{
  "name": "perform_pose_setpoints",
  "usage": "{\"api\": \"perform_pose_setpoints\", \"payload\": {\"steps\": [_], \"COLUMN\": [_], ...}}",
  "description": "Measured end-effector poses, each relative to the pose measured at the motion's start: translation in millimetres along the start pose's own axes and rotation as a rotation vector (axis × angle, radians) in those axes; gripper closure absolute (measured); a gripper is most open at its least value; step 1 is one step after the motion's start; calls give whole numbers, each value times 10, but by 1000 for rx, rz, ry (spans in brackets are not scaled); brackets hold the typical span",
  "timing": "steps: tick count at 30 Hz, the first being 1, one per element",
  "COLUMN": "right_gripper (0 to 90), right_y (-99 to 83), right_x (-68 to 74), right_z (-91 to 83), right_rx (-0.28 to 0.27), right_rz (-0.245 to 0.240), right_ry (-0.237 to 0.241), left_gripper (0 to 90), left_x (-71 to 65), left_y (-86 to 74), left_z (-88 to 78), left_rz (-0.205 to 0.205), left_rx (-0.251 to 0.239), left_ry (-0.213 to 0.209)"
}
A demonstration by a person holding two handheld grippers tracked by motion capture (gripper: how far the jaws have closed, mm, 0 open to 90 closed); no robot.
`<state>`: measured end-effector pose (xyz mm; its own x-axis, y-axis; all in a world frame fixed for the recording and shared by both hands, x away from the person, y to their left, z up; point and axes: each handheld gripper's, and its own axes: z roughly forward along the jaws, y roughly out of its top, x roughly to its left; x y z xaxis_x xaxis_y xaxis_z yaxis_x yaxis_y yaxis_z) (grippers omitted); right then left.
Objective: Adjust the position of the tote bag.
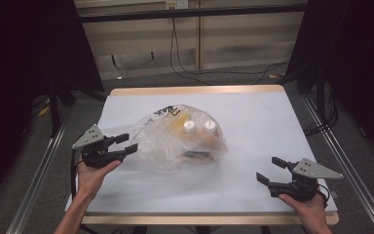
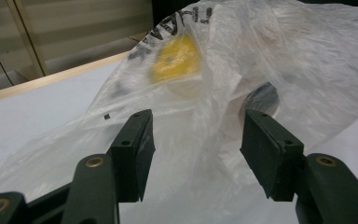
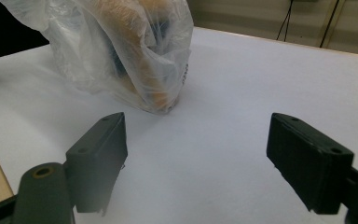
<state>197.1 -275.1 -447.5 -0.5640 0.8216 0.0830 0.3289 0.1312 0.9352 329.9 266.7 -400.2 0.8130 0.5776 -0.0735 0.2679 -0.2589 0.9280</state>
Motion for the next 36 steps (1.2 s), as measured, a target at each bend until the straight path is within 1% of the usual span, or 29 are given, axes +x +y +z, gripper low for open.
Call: {"api": "perform_pose_setpoints", "payload": {"steps": [2,3,4,5,7,9,10,11,12,13,14,15,16,17,18,19,20,21,22,23,26,27,28,31,32,33,34,35,36], "right_gripper": [198,198,197,197,197,197,196,196,196,196,196,196,196,196,196,196,196,196,196,196,197,197,198,198,198,199,199,199,201], "right_y": [-1,-1,0,0,-1,-1,-3,-3,-4,-4,-4,-4,-5,-5,-6,-6,-5,-5,-5,-5,-5,-5,-5,-8,-7,-7,-8,-8,-8], "right_x": [-7,-10,-9,-9,-5,5,6,6,10,12,15,15,12,12,7,7,12,13,13,15,17,20,20,17,13,11,14,14,15], "right_z": [2,5,7,7,12,24,30,30,38,38,39,39,43,43,45,46,45,45,45,46,46,46,46,46,45,44,40,40,40], "right_rx": [0,0,1,1,5,14,18,18,22,24,25,25,27,27,30,31,28,30,30,32,36,35,37,39,35,35,35,35,37], "right_rz": [-1,3,3,3,-6,-6,-12,-12,-16,-17,-13,-13,-9,-9,-14,-14,-10,-12,-12,-12,-15,-15,-17,-17,-16,-16,-11,-11,-12], "right_ry": [1,1,0,0,8,14,17,17,19,22,20,20,21,21,21,22,21,23,23,21,27,24,26,22,24,23,20,20,20], "left_gripper": [441,447,450,450,448,452,467,467,540,558,598,652,701,763,763,814,855,860,860,868,872,872,873,873,873,873,874,874,875], "left_x": [21,26,36,44,61,74,76,79,75,64,52,52,41,41,45,44,49,49,56,54,33,28,16,-26,-35,-46,-66,-72,-78], "left_y": [-12,-32,-51,-62,-93,-126,-141,-155,-172,-187,-193,-193,-185,-185,-180,-175,-174,-170,-170,-167,-150,-139,-127,-69,-59,-43,-31,-13,1], "left_z": [29,41,57,70,84,133,160,183,198,212,226,226,218,218,203,193,189,180,172,165,160,156,154,135,136,130,136,128,127], "left_rz": [-13,-21,-29,-30,-54,-42,-39,-32,-31,-36,-22,-22,-20,-20,-20,-19,-19,-24,-27,-29,-34,-30,-33,-23,-29,-23,-25,-16,-14], "left_rx": [3,-7,-3,9,9,23,42,58,60,55,60,60,53,53,44,41,34,36,32,31,20,12,7,-8,-16,-11,-21,-12,-24], "left_ry": [2,8,0,7,-5,-14,-8,-11,-18,-23,-39,-39,-56,-56,-64,-57,-64,-60,-70,-67,-80,-93,-97,-103,-112,-111,-107,-106,-111]}}
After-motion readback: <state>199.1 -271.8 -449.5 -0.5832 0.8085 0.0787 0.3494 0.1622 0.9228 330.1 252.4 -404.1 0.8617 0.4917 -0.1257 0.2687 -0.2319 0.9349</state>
